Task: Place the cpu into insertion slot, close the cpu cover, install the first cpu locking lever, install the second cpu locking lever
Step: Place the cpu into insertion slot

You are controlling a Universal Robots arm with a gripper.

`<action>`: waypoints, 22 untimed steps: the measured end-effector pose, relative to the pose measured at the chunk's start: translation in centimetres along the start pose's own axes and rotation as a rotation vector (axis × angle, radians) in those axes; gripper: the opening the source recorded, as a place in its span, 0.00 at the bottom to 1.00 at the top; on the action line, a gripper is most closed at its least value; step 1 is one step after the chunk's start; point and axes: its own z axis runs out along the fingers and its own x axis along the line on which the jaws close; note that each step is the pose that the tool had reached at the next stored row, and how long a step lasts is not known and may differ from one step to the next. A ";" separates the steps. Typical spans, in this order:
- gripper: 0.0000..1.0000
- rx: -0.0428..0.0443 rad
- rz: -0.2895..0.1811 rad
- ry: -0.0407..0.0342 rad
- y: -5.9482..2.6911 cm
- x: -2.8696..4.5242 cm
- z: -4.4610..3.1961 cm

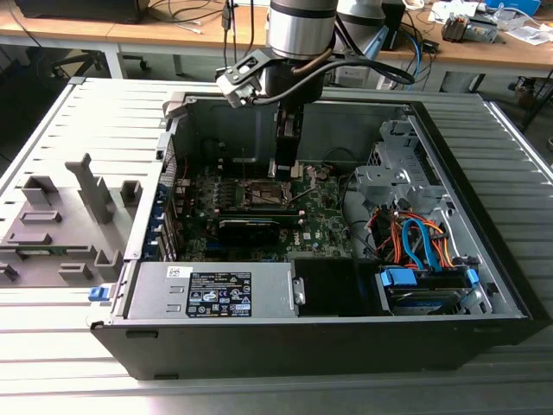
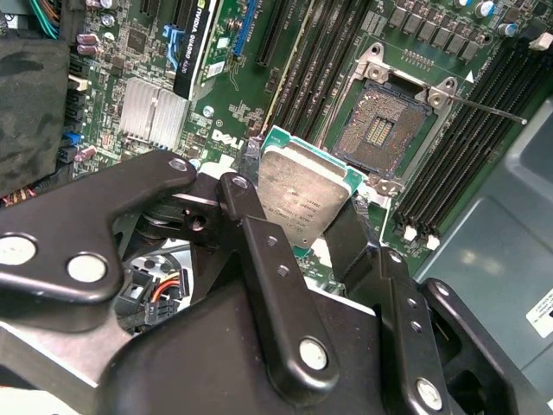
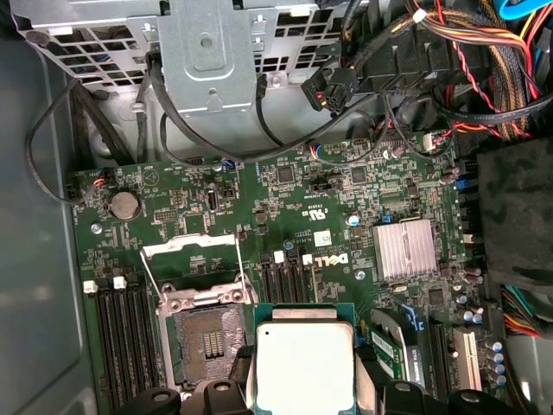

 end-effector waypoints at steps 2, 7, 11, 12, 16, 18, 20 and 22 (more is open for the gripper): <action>0.54 0.0001 0.001 0.0000 0.00 0.00 0.02; 0.54 0.0028 0.022 0.0001 0.00 0.10 0.77; 0.54 0.0029 0.023 0.0002 0.00 0.10 0.81; 0.54 0.0029 0.023 0.0002 0.01 0.11 0.83; 0.54 0.0029 0.023 0.0001 0.00 0.10 0.87; 0.54 0.0029 0.023 0.0001 0.01 0.10 0.89; 0.54 0.0031 0.023 0.0016 0.01 0.11 0.90; 0.54 0.0047 0.023 0.0129 0.02 0.10 0.90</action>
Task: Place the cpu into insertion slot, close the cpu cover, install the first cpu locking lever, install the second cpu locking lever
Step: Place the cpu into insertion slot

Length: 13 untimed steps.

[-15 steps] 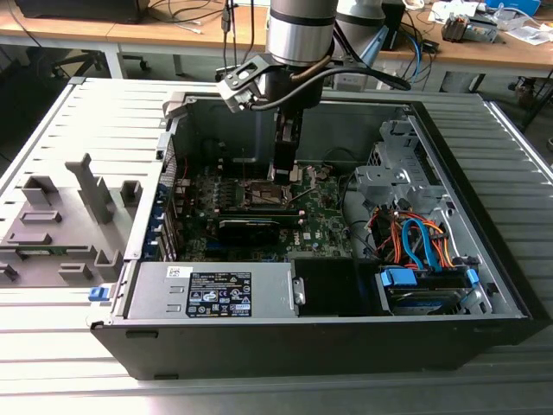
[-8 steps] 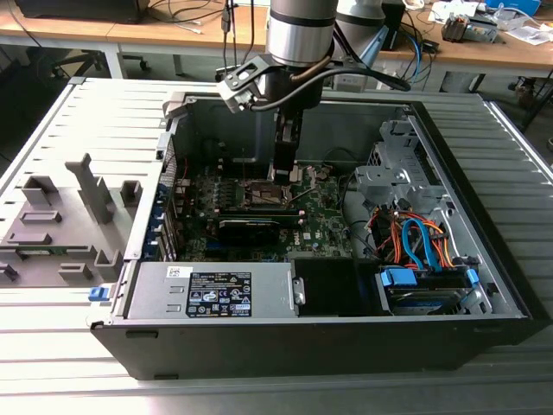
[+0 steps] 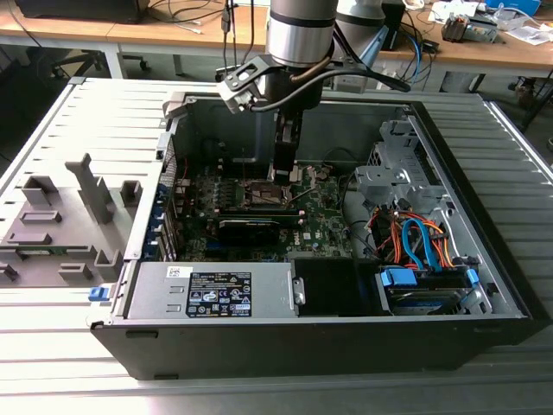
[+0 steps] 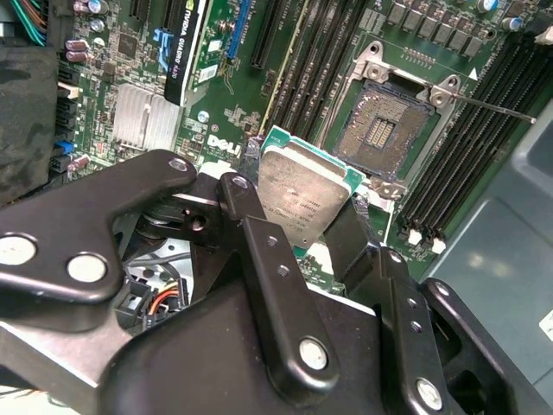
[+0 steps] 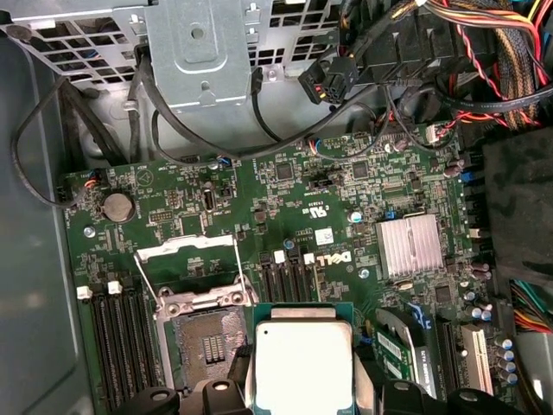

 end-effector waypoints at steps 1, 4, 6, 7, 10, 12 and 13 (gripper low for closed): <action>0.54 0.0011 0.000 0.0070 0.00 0.00 0.00; 0.54 0.0068 -0.001 0.0425 -0.01 0.00 0.00; 0.54 0.0106 -0.002 0.0659 -0.01 0.00 -0.01; 0.54 0.0120 -0.002 0.0752 -0.01 0.00 0.00; 0.54 0.0128 -0.021 0.0892 -0.01 0.00 0.00; 0.54 0.0118 -0.042 0.0910 -0.01 0.00 0.00; 0.54 0.0114 -0.051 0.0914 -0.01 0.00 -0.01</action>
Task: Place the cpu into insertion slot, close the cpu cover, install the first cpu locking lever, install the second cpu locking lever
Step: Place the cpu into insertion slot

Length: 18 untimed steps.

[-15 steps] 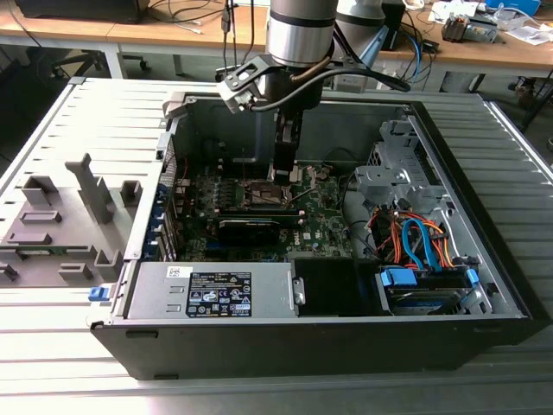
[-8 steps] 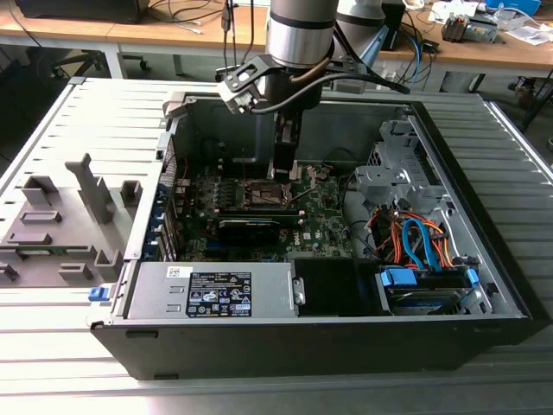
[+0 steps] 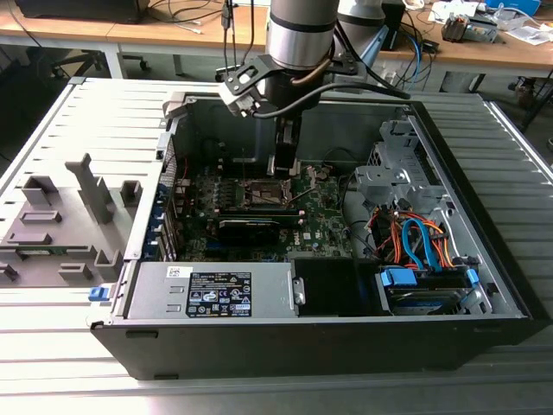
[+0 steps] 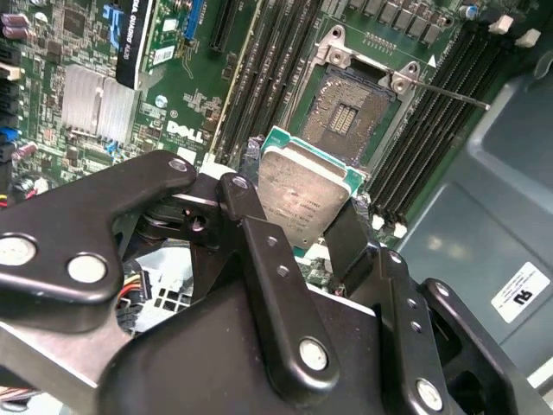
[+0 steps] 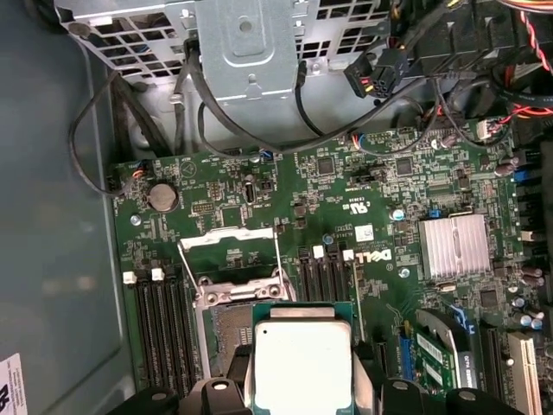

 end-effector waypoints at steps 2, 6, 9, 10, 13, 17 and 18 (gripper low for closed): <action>0.54 -0.0003 -0.022 0.0014 0.00 0.00 0.01; 0.54 -0.0007 -0.058 0.0029 0.00 0.00 0.01; 0.54 -0.0013 -0.091 0.0033 0.00 0.00 0.00; 0.54 -0.0014 -0.098 0.0035 0.00 0.00 0.01; 0.54 -0.0017 -0.123 0.0036 0.00 0.00 0.00; 0.54 -0.0020 -0.138 0.0034 0.00 0.00 0.00; 0.54 -0.0020 -0.138 0.0035 0.00 0.00 0.05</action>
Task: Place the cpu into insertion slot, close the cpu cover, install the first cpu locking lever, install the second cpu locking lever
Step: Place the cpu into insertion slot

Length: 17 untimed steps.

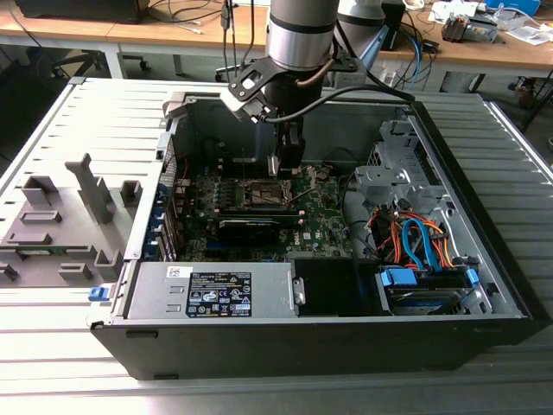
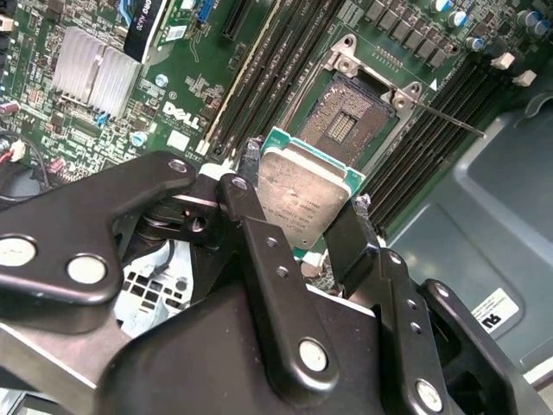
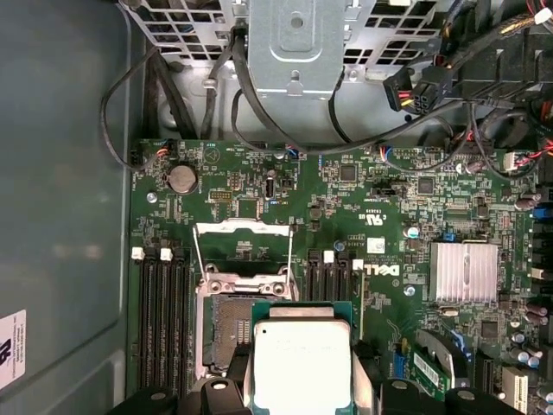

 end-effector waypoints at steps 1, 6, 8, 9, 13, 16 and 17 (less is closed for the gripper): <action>0.54 0.0000 0.000 0.0001 0.00 0.00 0.10; 0.54 0.0000 0.000 0.0001 0.01 0.00 0.21; 0.54 0.0000 0.000 0.0001 0.01 0.00 0.26; 0.54 0.0001 0.000 0.0000 0.01 0.00 0.27; 0.54 0.0000 0.000 0.0001 0.02 0.08 0.83; 0.54 0.0000 0.000 0.0001 0.02 0.08 0.86; 0.54 0.0000 0.000 0.0001 0.02 0.08 0.87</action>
